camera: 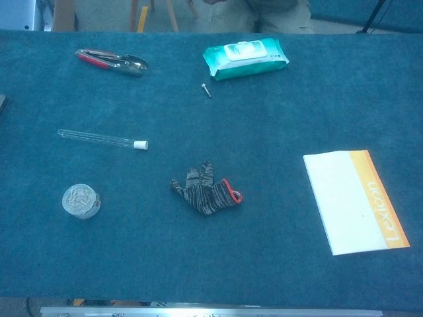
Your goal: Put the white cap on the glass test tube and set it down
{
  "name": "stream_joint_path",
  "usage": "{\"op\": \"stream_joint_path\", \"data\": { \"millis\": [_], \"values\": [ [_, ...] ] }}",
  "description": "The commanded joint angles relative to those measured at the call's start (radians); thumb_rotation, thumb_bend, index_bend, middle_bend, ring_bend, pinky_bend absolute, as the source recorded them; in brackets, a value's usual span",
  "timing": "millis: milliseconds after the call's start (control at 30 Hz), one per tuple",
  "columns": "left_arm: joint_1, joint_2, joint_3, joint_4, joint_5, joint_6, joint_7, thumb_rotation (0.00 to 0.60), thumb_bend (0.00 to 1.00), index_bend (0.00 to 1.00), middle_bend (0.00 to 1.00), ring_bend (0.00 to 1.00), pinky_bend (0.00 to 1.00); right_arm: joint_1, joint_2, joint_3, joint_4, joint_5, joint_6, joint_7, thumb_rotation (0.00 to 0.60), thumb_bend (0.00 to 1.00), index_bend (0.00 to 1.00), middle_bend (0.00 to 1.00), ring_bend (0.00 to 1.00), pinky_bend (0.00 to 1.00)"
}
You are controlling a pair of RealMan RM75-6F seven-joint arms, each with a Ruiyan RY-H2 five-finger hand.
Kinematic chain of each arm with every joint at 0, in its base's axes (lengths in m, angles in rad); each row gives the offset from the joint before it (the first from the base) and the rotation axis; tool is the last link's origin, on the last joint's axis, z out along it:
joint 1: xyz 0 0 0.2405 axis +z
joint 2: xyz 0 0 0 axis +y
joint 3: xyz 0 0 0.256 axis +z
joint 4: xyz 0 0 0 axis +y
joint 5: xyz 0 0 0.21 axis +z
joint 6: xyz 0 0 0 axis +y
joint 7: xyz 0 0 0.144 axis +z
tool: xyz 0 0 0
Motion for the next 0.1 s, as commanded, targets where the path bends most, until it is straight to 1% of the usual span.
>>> {"op": "stream_joint_path", "data": {
  "millis": [33, 100],
  "values": [
    [0.021, 0.004, 0.002, -0.005, 0.011, 0.022, 0.002, 0.600, 0.34, 0.17, 0.14, 0.00, 0.08, -0.007, 0.000, 0.001, 0.006, 0.002, -0.009, 0.003, 0.600, 0.33, 0.34, 0.24, 0.07, 0.23],
    [0.029, 0.004, 0.000, -0.007, 0.008, 0.021, 0.001, 0.600, 0.34, 0.17, 0.14, 0.00, 0.08, -0.009, -0.007, 0.005, 0.013, 0.005, -0.020, 0.005, 0.600, 0.33, 0.34, 0.24, 0.07, 0.23]
  ]
}}
